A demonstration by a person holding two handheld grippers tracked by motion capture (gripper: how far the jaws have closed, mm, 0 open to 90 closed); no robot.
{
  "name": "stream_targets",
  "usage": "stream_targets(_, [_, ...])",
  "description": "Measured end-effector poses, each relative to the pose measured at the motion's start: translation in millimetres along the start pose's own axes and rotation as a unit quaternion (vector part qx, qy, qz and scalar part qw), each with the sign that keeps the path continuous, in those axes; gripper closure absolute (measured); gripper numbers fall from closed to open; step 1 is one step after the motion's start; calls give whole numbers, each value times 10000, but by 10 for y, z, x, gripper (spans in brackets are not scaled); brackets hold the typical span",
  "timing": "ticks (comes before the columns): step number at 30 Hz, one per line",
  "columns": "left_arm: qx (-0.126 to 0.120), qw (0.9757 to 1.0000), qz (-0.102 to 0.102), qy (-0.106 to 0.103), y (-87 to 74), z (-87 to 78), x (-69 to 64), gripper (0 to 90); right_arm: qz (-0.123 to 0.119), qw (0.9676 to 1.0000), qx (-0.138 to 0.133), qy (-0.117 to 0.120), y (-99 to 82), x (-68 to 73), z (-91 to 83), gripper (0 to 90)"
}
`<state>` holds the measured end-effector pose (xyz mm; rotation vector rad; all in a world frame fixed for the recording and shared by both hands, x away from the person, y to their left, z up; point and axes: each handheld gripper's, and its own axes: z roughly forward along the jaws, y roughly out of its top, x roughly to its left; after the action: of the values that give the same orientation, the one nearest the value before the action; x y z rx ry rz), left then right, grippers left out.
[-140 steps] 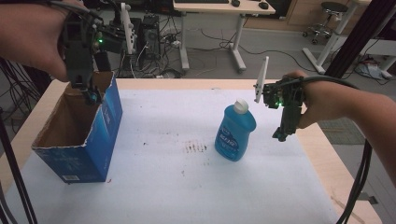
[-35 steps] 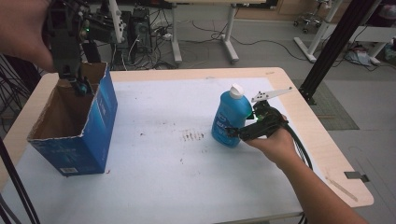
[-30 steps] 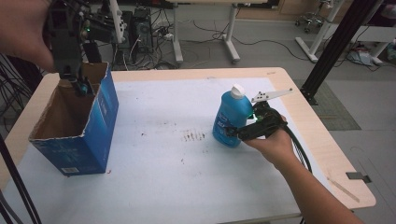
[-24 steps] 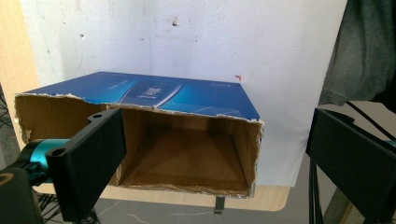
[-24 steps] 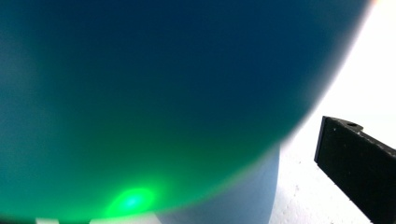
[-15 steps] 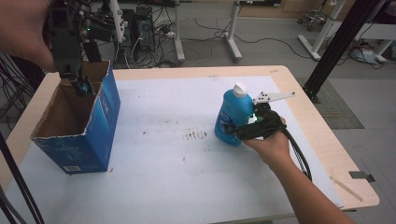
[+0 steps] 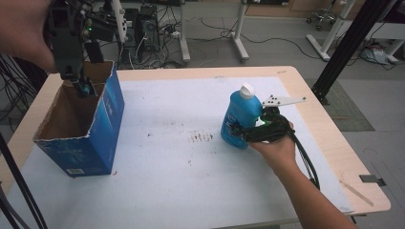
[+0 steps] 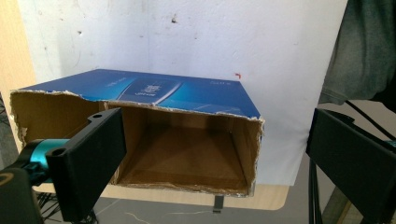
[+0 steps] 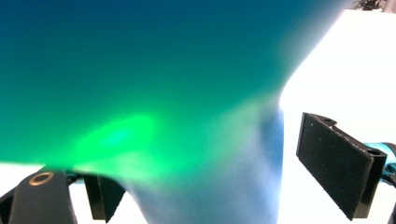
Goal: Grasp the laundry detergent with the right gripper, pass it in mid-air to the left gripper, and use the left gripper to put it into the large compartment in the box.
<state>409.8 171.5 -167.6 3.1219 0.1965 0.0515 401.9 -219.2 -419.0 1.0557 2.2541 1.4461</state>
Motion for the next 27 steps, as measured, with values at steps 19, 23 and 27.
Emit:
stream_targets(19, [21, 10000, 6, -15, 7, 2, 3, 48, -90, 9998, -166, 60, -7, 27, 28, 239])
stream_targets(23, [51, 10000, 1, -16, 9, 4, 8, 48, -113, 9998, -182, 55, -9, 27, 27, 252])
stream_targets(27, [55, 10000, 12, -24, 20, 10, 12, 48, -114, 9997, -197, 100, -12, 19, 30, 282])
